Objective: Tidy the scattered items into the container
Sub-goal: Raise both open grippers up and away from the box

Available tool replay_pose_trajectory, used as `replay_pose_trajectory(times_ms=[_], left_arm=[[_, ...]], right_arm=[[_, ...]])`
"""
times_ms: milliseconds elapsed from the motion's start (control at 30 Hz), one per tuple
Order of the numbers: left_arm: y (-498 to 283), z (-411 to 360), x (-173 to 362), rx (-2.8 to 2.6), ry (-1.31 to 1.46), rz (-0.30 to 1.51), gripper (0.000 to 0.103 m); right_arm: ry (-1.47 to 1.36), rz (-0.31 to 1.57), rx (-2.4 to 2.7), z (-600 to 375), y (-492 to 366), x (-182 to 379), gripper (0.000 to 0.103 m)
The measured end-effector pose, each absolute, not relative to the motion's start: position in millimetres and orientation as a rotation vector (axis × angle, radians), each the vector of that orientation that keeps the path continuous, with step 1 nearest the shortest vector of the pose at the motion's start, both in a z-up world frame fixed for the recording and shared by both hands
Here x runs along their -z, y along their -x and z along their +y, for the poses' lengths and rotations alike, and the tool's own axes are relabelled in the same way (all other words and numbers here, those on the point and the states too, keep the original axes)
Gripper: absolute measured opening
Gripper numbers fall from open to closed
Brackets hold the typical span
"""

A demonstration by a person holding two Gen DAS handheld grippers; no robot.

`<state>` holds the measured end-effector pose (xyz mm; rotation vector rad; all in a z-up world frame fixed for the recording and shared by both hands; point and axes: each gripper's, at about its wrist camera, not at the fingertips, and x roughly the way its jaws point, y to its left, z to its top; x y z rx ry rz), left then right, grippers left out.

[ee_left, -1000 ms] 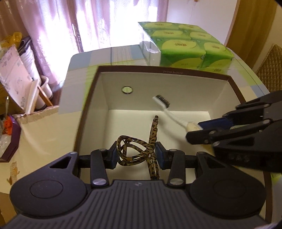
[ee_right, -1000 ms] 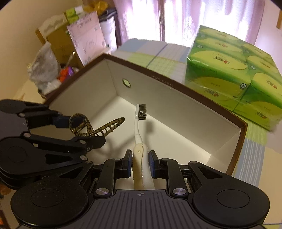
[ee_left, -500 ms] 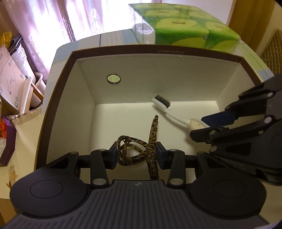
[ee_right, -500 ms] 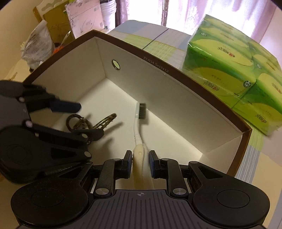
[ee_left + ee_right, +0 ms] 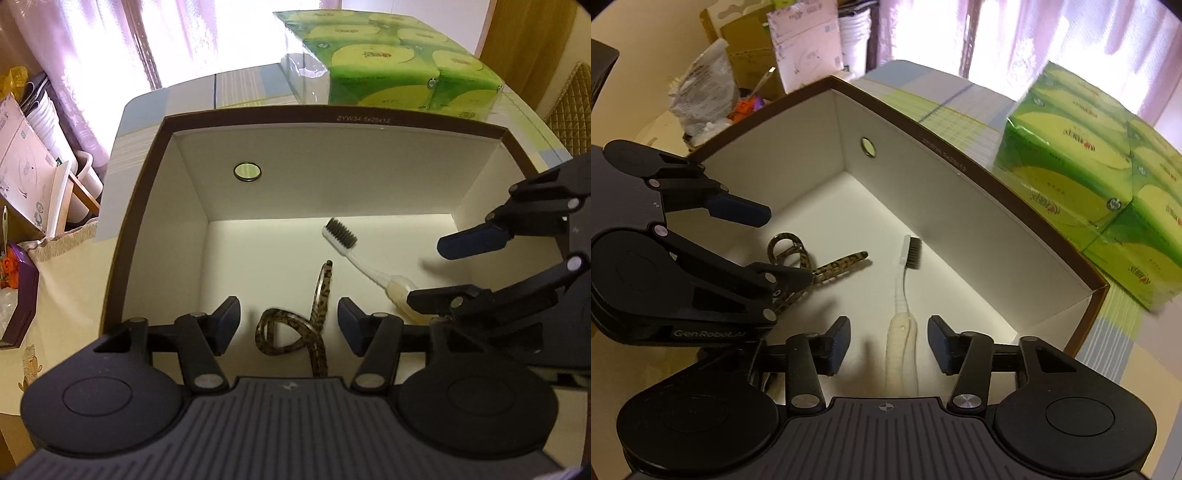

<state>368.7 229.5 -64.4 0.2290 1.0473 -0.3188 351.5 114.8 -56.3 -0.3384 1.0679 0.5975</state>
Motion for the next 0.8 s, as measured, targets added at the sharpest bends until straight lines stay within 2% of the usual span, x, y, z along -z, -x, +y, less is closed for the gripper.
replay_pose_trajectory(times_ms=[100, 133, 167, 233, 300, 467, 533, 567, 800], left_arm=[[-360, 233, 59, 0.329, -0.226, 1.043, 0.056], [-357, 234, 57, 0.333, -0.225, 1.043, 0.056], [-355, 235, 56, 0.335, -0.226, 1.043, 0.056], [-348, 237, 53, 0.339, -0.229, 1.044, 0.056], [-341, 239, 51, 0.344, -0.230, 1.047, 0.057], [-324, 243, 41, 0.358, -0.214, 1.041, 0.065], [-317, 240, 35, 0.336, -0.250, 1.012, 0.080], [-314, 240, 32, 0.326, -0.264, 0.995, 0.082], [-299, 240, 16, 0.322, -0.274, 0.975, 0.087]], right_arm=[[0.355, 1.036, -0.622, 116, -341, 51, 0.065], [0.356, 1.026, -0.627, 116, -337, 49, 0.071], [0.359, 1.019, -0.621, 118, -334, 49, 0.081], [0.356, 1.002, -0.605, 115, -329, 46, 0.091], [0.332, 1.001, -0.624, 112, -323, 44, 0.091], [0.316, 0.991, -0.621, 105, -309, 36, 0.091], [0.307, 0.987, -0.616, 102, -304, 33, 0.091], [0.301, 0.984, -0.617, 101, -302, 31, 0.091], [0.283, 0.957, -0.621, 96, -282, 18, 0.091]])
